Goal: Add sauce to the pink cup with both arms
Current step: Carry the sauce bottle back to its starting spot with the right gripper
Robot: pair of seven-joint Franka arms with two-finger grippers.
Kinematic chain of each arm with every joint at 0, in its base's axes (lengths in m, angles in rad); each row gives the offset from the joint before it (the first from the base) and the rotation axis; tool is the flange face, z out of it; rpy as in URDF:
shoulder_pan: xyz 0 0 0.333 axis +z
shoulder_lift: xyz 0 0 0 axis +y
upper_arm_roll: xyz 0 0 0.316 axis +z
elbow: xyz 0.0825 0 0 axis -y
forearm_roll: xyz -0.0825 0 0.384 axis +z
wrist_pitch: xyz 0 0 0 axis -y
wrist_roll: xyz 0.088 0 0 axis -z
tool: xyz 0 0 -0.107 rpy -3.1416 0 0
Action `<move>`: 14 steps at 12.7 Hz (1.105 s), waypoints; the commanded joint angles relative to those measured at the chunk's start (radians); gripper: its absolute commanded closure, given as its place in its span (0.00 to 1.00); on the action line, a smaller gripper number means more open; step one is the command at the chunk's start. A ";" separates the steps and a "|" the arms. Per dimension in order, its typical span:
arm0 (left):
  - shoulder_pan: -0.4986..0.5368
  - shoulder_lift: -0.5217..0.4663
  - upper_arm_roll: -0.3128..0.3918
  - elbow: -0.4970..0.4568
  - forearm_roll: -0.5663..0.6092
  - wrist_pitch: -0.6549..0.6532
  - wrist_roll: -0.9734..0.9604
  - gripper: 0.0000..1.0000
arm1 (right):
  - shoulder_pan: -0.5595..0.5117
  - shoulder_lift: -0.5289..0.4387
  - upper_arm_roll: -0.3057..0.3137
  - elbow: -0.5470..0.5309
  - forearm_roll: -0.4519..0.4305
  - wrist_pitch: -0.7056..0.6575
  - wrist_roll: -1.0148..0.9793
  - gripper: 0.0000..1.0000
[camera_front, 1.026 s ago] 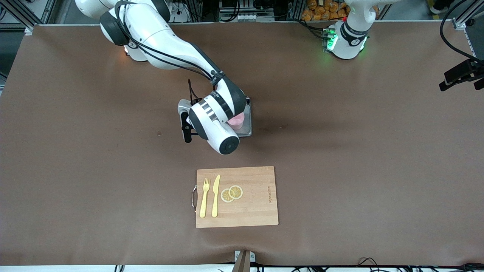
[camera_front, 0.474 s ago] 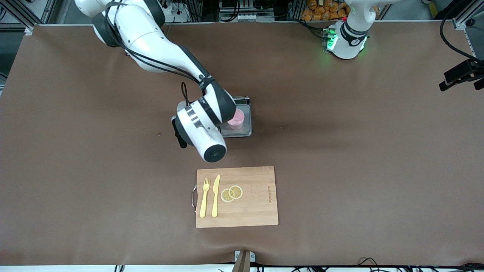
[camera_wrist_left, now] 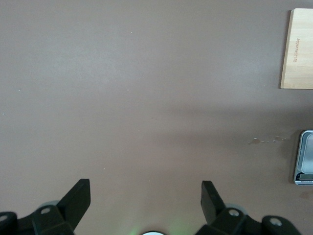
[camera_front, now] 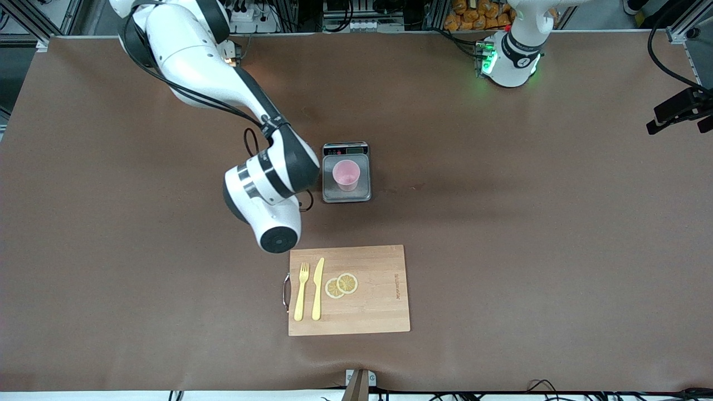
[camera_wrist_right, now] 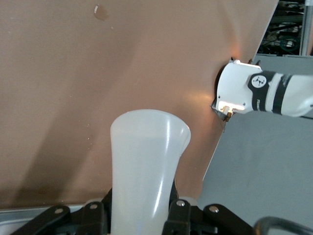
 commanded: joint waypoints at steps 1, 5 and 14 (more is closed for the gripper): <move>-0.006 -0.023 0.005 -0.021 -0.023 -0.001 0.006 0.00 | -0.056 -0.035 0.019 -0.029 0.022 -0.013 -0.128 0.70; -0.007 -0.023 0.004 -0.019 -0.023 -0.001 0.002 0.00 | -0.185 -0.066 0.019 -0.042 0.037 -0.030 -0.431 0.67; -0.007 -0.023 -0.010 -0.018 -0.018 -0.001 -0.001 0.00 | -0.565 -0.078 0.013 -0.061 0.077 -0.157 -1.073 0.61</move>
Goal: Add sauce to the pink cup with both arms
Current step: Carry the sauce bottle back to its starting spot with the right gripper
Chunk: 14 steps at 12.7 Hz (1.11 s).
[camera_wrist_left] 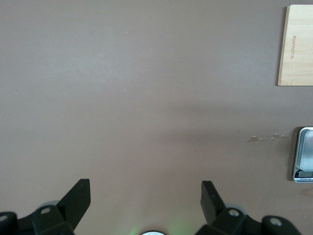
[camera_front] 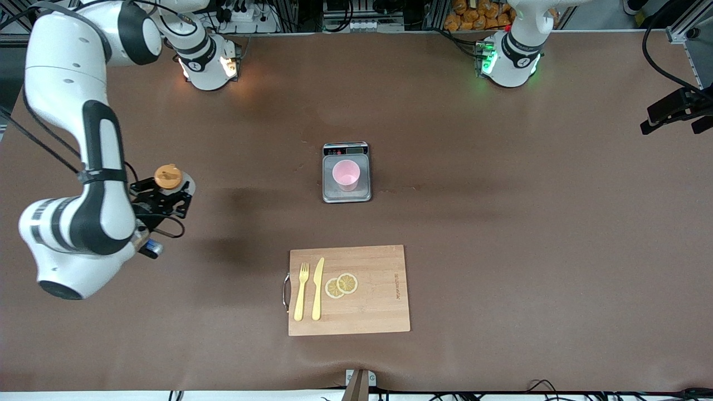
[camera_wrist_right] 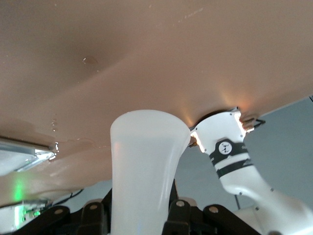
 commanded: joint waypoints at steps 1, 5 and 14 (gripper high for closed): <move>-0.002 -0.023 0.003 -0.016 -0.018 -0.001 -0.002 0.00 | -0.082 -0.026 0.014 -0.041 0.012 -0.014 -0.162 0.61; -0.001 -0.023 0.003 -0.017 -0.018 -0.001 -0.001 0.00 | -0.159 -0.021 0.014 -0.096 -0.059 0.008 -0.369 0.61; 0.002 -0.027 0.004 -0.014 -0.006 0.001 -0.004 0.00 | -0.233 -0.027 0.014 -0.292 -0.082 0.224 -0.555 0.65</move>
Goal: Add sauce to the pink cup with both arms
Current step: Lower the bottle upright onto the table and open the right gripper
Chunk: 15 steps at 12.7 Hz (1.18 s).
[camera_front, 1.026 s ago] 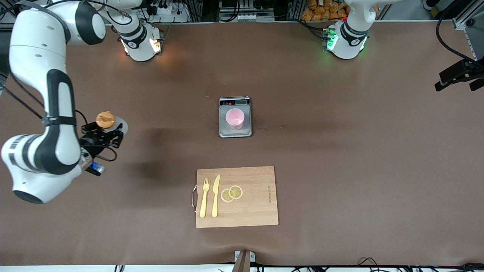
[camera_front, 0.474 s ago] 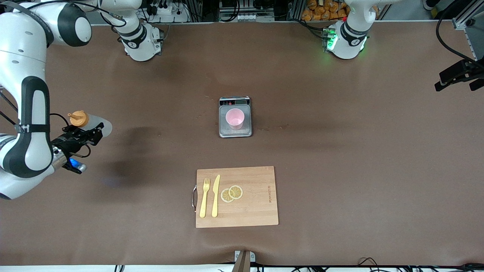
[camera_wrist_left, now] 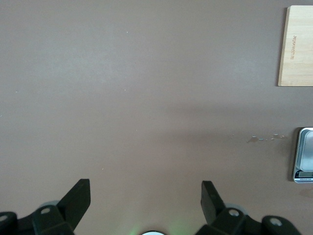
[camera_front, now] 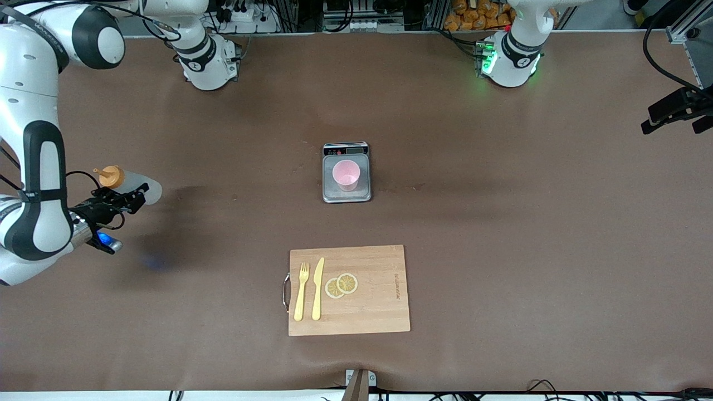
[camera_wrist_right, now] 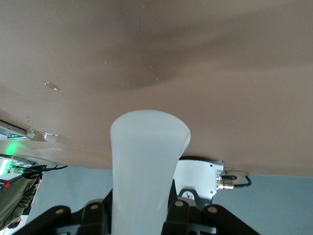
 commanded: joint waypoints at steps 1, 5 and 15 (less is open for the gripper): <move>0.002 -0.025 0.002 -0.014 -0.006 -0.001 -0.002 0.00 | -0.012 -0.029 0.017 -0.080 -0.011 0.045 -0.030 0.65; 0.004 -0.029 0.002 -0.016 -0.007 -0.001 0.000 0.00 | -0.015 -0.025 0.019 -0.159 -0.010 0.147 -0.053 0.65; 0.002 -0.034 0.002 -0.022 -0.013 -0.001 -0.002 0.00 | -0.007 -0.025 0.017 -0.253 -0.008 0.254 -0.050 0.57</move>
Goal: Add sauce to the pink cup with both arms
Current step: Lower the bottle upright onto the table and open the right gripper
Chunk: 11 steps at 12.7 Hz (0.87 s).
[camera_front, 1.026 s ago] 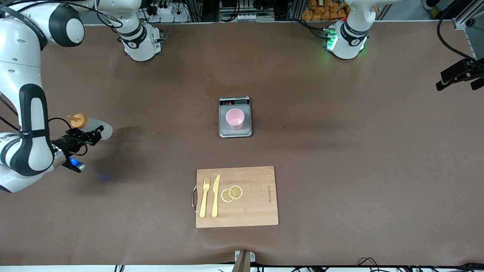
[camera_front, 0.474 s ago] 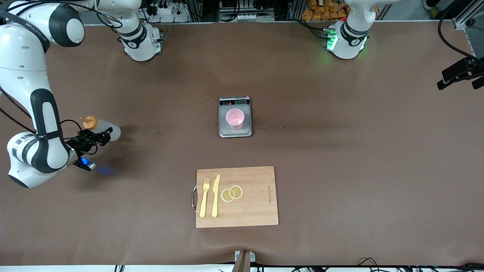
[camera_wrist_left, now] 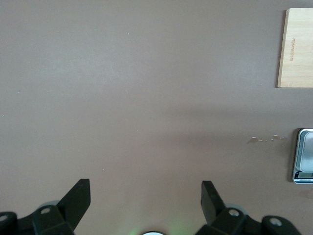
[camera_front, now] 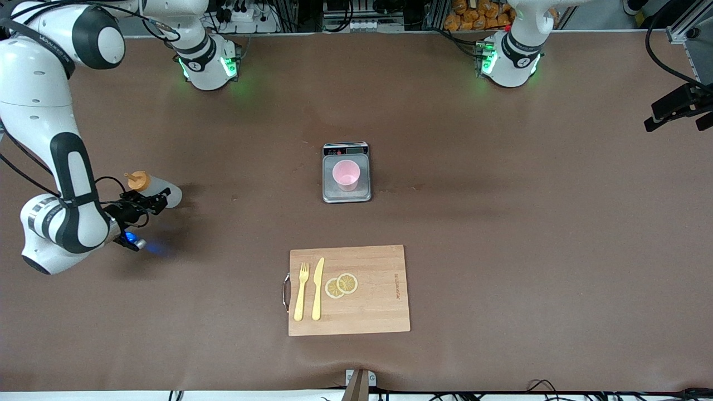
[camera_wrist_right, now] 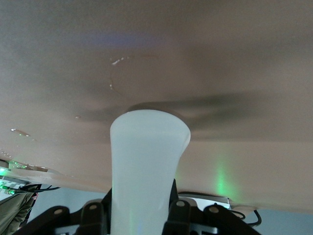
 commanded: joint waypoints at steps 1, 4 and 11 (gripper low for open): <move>0.003 -0.026 0.001 -0.023 -0.013 -0.001 -0.002 0.00 | -0.008 -0.026 0.010 -0.034 -0.008 -0.001 -0.008 0.46; 0.003 -0.026 0.001 -0.026 -0.013 -0.001 -0.002 0.00 | -0.005 -0.029 0.010 -0.032 -0.008 -0.005 0.004 0.24; 0.003 -0.029 0.001 -0.029 -0.013 -0.002 0.000 0.00 | 0.000 -0.039 0.015 0.152 -0.011 -0.200 0.165 0.00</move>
